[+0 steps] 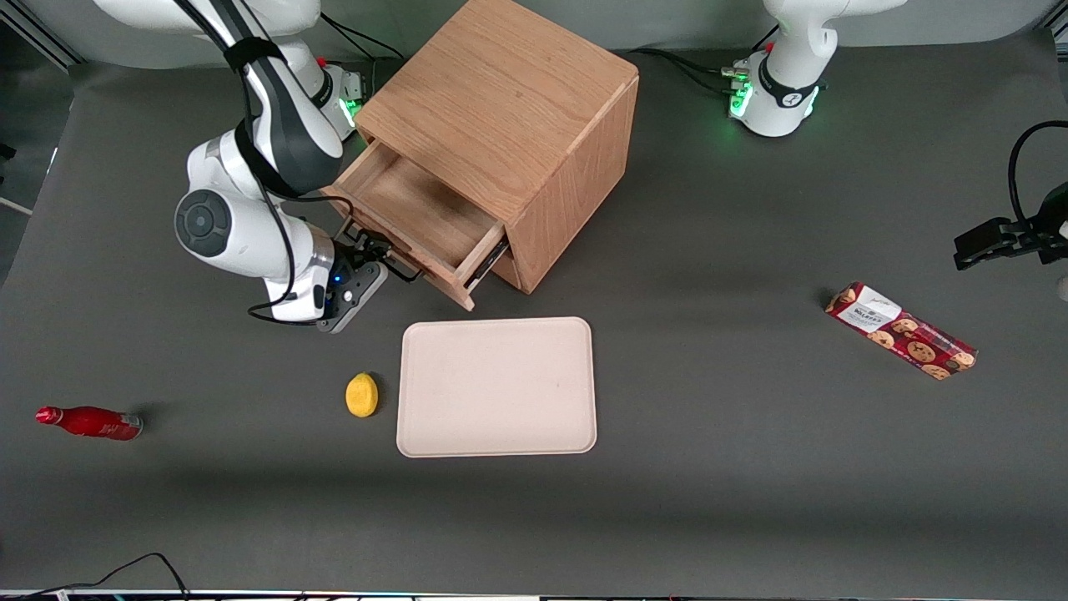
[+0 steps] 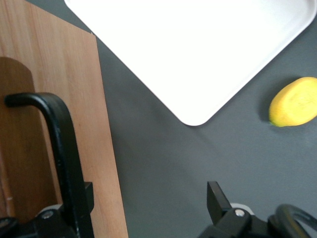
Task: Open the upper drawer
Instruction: 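Pull the handle with the right gripper, sliding the drawer out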
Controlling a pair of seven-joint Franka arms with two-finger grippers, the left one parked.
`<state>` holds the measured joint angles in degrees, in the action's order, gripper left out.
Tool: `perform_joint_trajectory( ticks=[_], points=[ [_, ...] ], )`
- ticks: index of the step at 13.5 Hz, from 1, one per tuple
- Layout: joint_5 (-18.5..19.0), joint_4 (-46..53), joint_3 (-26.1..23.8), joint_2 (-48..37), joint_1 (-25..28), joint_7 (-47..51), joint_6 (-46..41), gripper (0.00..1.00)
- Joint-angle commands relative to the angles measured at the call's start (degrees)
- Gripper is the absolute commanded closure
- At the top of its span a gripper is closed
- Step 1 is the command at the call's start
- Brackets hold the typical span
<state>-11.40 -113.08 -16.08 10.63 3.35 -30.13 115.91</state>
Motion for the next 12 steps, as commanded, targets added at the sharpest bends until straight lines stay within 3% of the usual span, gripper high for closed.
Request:
perform_joint_trajectory(
  ticks=[1,12],
  points=[
    [2.43,1.28,2.37,2.82,0.08,-2.39,0.64,0.0],
    [2.43,5.93,7.55,5.01,-0.18,-7.48,0.64,0.0]
  ],
)
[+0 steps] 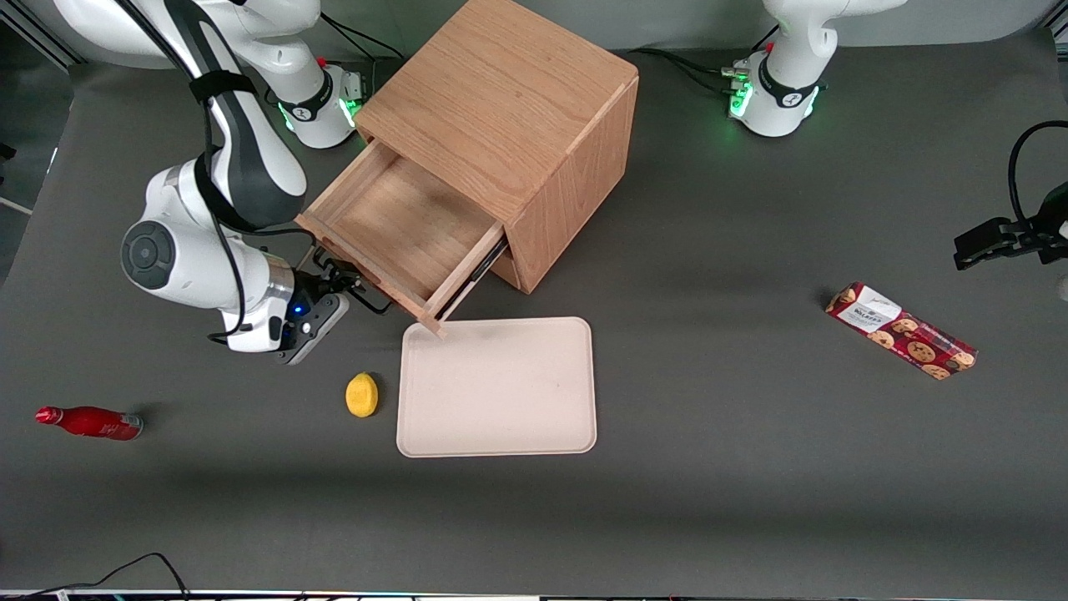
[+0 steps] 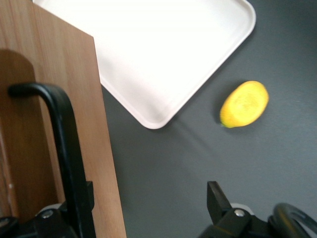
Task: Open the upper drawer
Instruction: 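Pull the handle with the right gripper, sliding the drawer out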
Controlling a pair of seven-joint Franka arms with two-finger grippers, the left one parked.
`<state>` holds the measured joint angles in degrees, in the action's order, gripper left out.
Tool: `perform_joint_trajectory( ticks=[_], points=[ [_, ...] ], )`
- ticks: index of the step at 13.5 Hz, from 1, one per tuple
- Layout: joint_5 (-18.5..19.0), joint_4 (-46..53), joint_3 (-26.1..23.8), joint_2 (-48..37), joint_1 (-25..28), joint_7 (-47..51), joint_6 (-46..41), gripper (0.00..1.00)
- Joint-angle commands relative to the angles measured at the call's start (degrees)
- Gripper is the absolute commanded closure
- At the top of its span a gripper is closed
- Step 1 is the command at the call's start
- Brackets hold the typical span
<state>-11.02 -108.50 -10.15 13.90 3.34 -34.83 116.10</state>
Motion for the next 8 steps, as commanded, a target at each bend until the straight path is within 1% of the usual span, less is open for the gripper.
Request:
perform_joint_trajectory(
  ticks=[1,8],
  points=[
    [2.05,1.79,2.06,2.09,-0.18,-2.79,0.44,0.0],
    [2.05,4.17,2.95,3.41,-0.26,-2.79,0.44,0.0]
  ],
)
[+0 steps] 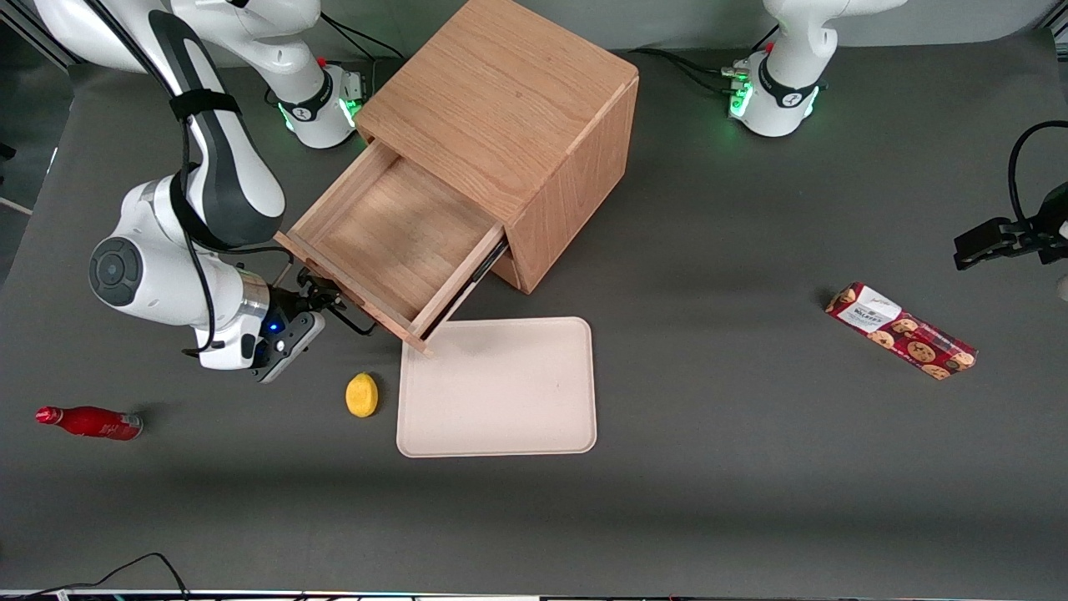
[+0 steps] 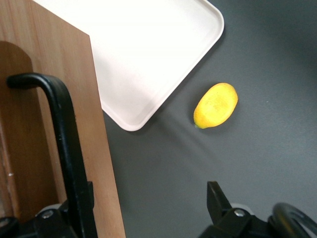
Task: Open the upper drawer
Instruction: 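Pull the handle with the right gripper, sliding the drawer out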
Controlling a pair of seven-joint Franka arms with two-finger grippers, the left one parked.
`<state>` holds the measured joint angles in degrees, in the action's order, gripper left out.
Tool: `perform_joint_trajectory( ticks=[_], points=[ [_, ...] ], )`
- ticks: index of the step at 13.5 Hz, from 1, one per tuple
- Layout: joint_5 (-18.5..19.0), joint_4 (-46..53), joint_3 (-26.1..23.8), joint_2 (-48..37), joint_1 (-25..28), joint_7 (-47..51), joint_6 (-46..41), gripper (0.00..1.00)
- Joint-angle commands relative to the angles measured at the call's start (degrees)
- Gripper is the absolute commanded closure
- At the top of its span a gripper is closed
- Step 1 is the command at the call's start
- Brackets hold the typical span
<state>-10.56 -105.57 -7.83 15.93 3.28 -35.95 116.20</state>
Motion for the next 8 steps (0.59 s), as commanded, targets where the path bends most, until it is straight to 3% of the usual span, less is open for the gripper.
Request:
perform_joint_trajectory(
  ticks=[1,8],
  points=[
    [1.6,1.59,0.63,1.47,-0.29,-1.67,0.34,0.0],
    [1.6,2.81,1.86,2.35,-0.29,-2.9,0.34,0.0]
  ],
)
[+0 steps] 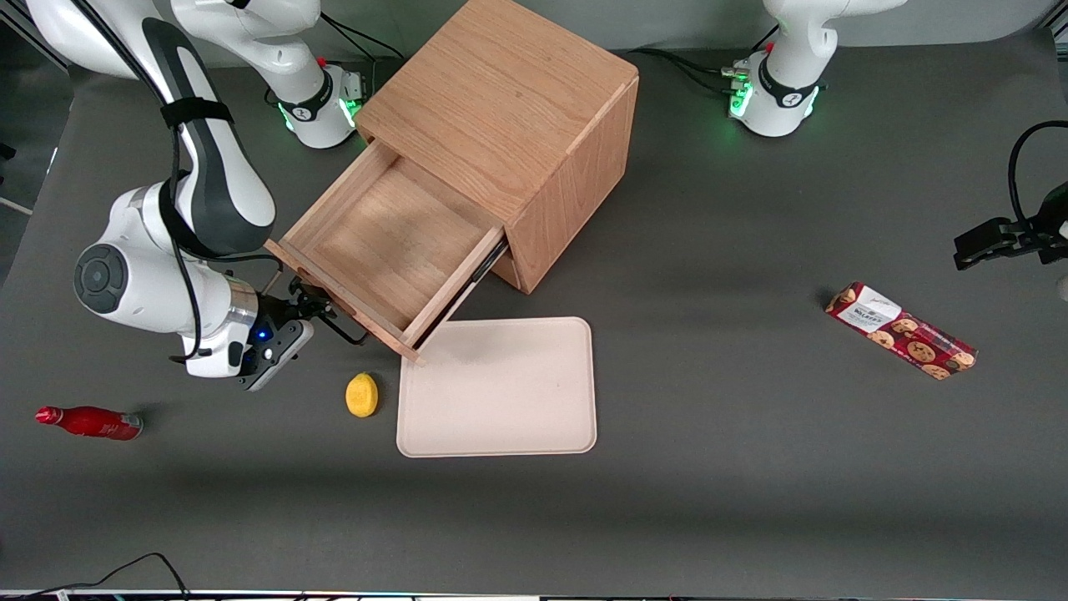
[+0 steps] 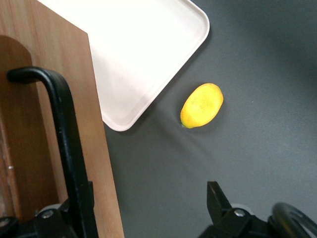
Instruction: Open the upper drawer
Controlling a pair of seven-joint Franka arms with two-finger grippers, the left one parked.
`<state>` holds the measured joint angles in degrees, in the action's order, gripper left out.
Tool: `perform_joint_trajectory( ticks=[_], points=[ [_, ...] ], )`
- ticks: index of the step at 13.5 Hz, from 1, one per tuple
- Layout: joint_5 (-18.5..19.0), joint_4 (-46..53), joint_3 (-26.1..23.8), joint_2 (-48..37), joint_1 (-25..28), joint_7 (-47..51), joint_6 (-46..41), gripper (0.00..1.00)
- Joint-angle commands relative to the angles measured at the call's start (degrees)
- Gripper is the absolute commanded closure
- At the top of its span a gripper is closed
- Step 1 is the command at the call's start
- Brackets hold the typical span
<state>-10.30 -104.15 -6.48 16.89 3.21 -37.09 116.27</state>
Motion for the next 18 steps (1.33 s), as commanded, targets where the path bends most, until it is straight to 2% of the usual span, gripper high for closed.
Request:
perform_joint_trajectory(
  ticks=[1,12,18],
  points=[
    [1.33,1.66,0.42,1.65,-0.22,-1.75,0.28,0.0],
    [1.24,3.86,1.03,0.95,-0.57,-0.88,-0.77,0.0],
    [1.33,10.36,1.03,-2.12,-0.57,0.87,-10.87,0.0]
  ],
)
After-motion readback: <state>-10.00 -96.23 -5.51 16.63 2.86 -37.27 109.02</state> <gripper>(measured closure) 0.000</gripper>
